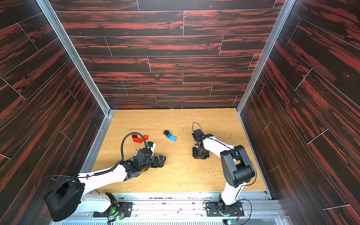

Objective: Assemble the letter v with lego
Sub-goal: Assemble the lego brick with the lego brick, then pick up the lego brick from the lego brick.

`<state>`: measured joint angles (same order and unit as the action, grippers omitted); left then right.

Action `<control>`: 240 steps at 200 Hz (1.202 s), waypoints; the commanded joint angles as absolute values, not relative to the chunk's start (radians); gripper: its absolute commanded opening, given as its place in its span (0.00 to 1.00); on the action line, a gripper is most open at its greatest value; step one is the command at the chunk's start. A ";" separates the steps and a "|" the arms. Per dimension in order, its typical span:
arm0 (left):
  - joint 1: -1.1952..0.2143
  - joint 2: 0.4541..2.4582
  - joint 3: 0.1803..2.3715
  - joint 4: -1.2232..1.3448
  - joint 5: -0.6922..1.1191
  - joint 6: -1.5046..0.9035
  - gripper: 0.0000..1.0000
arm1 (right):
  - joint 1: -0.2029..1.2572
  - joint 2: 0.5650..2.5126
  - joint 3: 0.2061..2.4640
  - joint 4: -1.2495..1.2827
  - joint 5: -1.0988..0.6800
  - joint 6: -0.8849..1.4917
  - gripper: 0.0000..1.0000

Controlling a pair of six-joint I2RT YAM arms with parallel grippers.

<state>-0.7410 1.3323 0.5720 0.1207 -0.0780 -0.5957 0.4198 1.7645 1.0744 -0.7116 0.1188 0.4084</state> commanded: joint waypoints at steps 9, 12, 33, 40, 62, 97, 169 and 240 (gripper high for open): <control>-0.745 1.305 0.565 0.107 -0.086 -0.595 1.00 | 0.410 1.849 1.062 -0.750 0.137 0.422 0.21; -0.745 1.307 0.563 0.109 -0.085 -0.597 1.00 | 0.408 1.851 1.067 -0.753 0.137 0.422 0.21; -0.744 1.312 0.564 0.110 -0.085 -0.594 1.00 | 0.403 1.863 1.113 -0.776 0.140 0.419 0.21; -0.744 1.315 0.565 0.112 -0.084 -0.594 1.00 | 0.403 1.864 1.126 -0.784 0.142 0.417 0.21; -0.745 1.318 0.564 0.112 -0.086 -0.592 1.00 | 0.403 1.859 1.156 -0.795 0.152 0.416 0.21; -0.745 1.316 0.560 0.114 -0.094 -0.592 1.00 | 0.405 1.845 1.175 -0.780 0.167 0.401 0.21; -0.745 1.303 0.563 0.099 -0.111 -0.591 1.00 | 0.408 1.850 1.359 -0.832 0.035 0.305 0.21; -0.746 1.232 0.552 0.038 -0.178 -0.597 1.00 | 0.503 1.974 1.604 -1.024 -0.126 0.125 0.19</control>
